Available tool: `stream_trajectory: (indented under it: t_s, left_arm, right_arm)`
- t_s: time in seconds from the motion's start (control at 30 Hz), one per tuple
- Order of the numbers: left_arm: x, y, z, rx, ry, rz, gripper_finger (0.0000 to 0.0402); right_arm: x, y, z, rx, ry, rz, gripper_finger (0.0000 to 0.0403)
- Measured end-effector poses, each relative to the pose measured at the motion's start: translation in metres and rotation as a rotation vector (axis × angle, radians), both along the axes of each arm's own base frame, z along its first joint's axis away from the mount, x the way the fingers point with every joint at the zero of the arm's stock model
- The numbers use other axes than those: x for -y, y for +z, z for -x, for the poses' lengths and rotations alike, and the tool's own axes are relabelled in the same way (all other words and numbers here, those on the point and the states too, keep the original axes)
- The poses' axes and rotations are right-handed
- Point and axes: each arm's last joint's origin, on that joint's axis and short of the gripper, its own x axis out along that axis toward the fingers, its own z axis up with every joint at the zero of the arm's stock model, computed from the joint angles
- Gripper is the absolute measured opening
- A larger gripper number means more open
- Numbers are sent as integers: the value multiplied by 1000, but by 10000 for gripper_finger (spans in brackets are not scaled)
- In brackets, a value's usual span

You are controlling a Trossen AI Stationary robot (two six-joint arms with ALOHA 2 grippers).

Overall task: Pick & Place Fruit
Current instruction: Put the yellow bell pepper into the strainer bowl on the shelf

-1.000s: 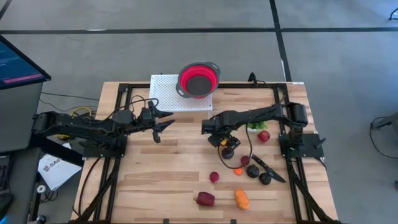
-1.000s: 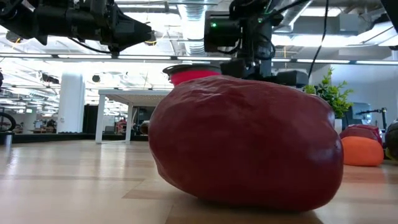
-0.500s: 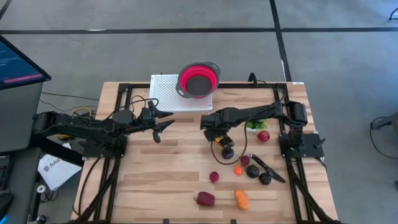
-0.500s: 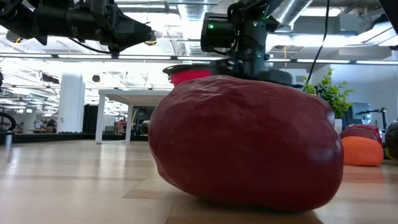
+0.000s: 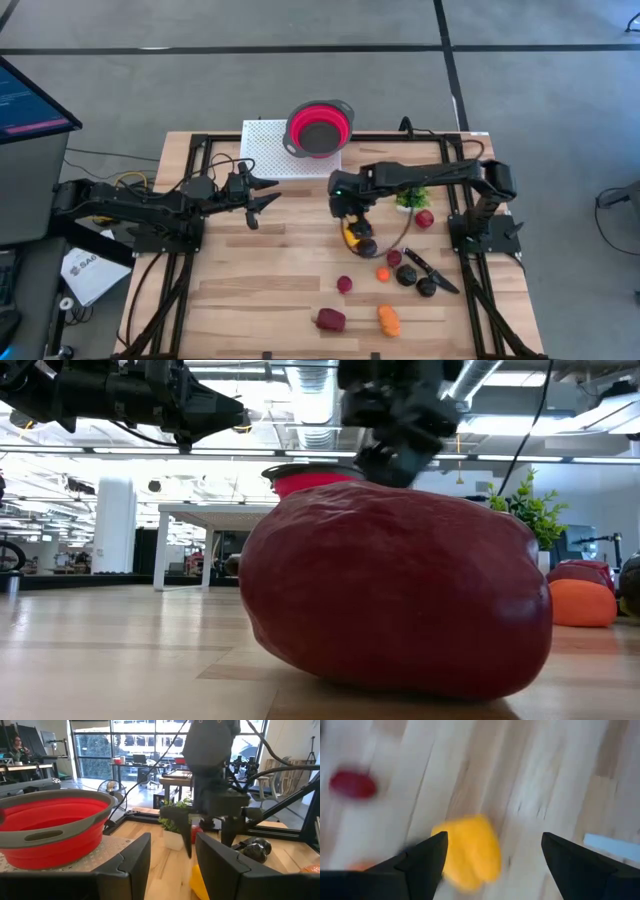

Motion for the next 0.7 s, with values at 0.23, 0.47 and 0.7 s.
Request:
stream_trajectory:
  t_s: [0.23, 0.47, 0.7]
  left_arm:
    - [0, 0, 0, 0, 0, 0, 150]
    - [0, 0, 0, -3, 0, 0, 150]
    - [0, -1, 0, -11, -1, 1, 150]
  right_arm:
    - [-9, 0, 11, -77, 146, 31, 316]
    - [-15, -34, 2, -122, 146, 23, 316]
    - [-27, -67, -10, -205, 151, 14, 316]
